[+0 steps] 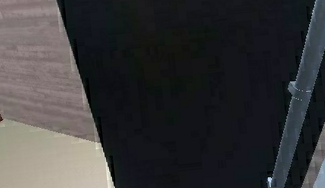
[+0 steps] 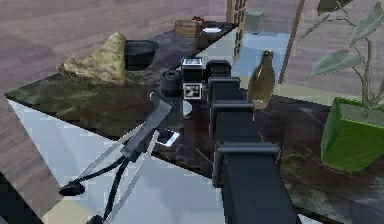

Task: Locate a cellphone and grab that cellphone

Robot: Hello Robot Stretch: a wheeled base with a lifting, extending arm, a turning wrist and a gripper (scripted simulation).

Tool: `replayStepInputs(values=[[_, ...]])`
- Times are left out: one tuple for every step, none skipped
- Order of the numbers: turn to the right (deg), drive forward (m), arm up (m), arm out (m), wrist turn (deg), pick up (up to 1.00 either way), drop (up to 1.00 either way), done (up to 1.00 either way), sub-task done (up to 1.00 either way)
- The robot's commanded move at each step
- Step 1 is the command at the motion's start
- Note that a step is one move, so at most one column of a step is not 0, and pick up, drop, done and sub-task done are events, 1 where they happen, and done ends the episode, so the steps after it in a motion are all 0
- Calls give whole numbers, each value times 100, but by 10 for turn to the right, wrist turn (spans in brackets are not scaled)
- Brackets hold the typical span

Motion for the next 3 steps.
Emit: replayStepInputs(values=[[0,0,0,0,450,0,0,0,0],[0,0,0,0,450,0,0,0,0],[0,0,0,0,300,0,0,0,0]])
